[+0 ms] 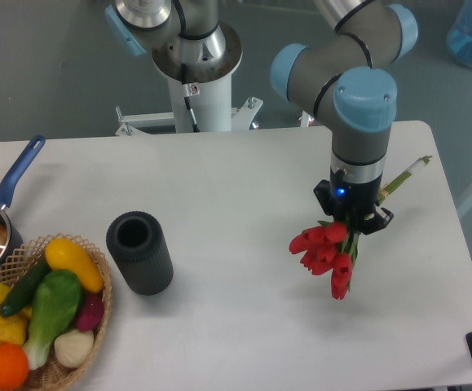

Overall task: Insert the flowers into the vase
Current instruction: 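Carry the red tulip bunch with the gripper over the black vase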

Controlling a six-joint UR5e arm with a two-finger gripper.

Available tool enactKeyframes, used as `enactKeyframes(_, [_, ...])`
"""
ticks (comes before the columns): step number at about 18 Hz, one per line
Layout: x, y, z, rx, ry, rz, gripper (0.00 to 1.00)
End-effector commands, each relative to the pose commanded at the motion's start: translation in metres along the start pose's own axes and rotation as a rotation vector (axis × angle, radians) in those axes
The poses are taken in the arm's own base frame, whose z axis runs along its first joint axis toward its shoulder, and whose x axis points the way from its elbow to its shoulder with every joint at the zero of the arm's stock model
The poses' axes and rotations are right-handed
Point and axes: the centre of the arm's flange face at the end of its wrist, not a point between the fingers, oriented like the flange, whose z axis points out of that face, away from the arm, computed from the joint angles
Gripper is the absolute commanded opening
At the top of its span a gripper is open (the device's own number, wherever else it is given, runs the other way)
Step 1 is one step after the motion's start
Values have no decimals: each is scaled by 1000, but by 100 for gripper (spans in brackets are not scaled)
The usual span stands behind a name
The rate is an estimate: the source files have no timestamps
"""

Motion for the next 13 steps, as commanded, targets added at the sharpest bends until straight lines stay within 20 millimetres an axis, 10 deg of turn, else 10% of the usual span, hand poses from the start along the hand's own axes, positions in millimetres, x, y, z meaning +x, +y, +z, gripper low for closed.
enactKeyframes(13, [41,-20,-84,409,57,-95,0])
